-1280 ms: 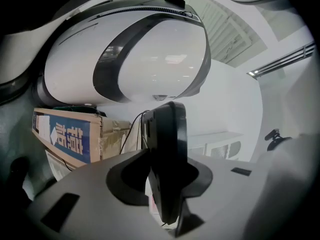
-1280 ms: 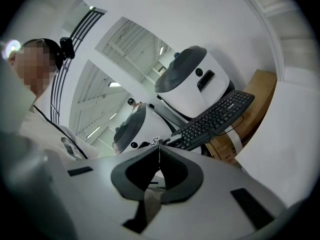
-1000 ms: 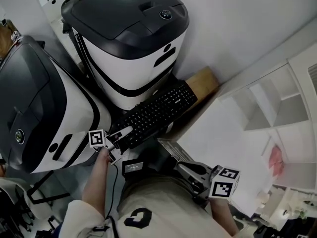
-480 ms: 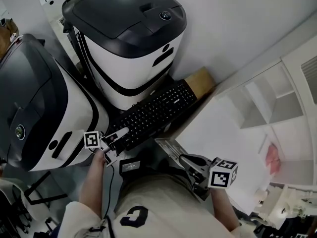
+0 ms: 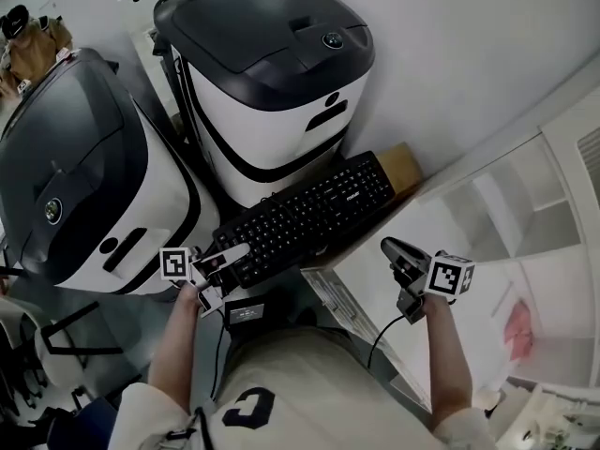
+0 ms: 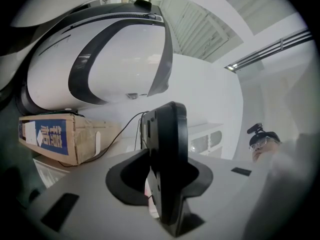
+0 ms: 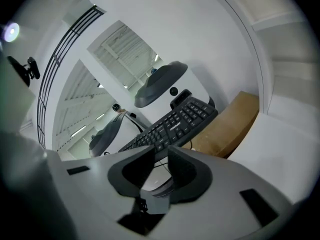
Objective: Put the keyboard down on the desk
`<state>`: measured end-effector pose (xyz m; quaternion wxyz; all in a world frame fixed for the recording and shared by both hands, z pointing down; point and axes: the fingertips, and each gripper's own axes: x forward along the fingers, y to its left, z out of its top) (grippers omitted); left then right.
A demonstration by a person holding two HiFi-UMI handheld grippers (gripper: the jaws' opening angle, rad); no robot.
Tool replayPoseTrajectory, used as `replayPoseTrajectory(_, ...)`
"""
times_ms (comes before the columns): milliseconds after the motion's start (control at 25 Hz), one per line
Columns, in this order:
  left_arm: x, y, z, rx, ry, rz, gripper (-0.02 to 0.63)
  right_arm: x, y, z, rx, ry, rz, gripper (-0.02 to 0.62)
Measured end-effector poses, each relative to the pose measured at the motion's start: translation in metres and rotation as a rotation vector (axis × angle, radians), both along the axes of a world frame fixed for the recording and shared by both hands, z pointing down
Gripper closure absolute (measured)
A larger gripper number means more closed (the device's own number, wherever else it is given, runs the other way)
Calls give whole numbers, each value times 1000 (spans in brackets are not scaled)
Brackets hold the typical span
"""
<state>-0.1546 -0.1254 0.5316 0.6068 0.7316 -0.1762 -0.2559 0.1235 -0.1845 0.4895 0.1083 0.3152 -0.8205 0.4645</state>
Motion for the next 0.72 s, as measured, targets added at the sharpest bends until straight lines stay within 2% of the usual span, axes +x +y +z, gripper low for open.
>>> replayPoseTrajectory(80, 4, 4, -7, 13, 1, -12, 494, 10, -23, 0, 23, 4, -29, 348)
replayPoseTrajectory(120, 5, 7, -10, 17, 3, -16, 494, 14, -34, 0, 36, 17, -45, 314)
replayPoseTrajectory(280, 7, 23, -22, 48, 2, -12, 494, 33, -78, 4, 104, 120, -90, 276)
replayPoseTrajectory(440, 8, 36, -30, 79, -16, -3, 494, 46, -113, 6, 129, 163, -150, 247)
replayPoseTrajectory(680, 4, 56, -38, 92, -16, 27, 492, 24, -106, 15, 22, 13, -376, 239)
replayPoseTrajectory(720, 4, 59, -40, 98, -13, 33, 492, 17, -101, 17, -9, -35, -417, 239)
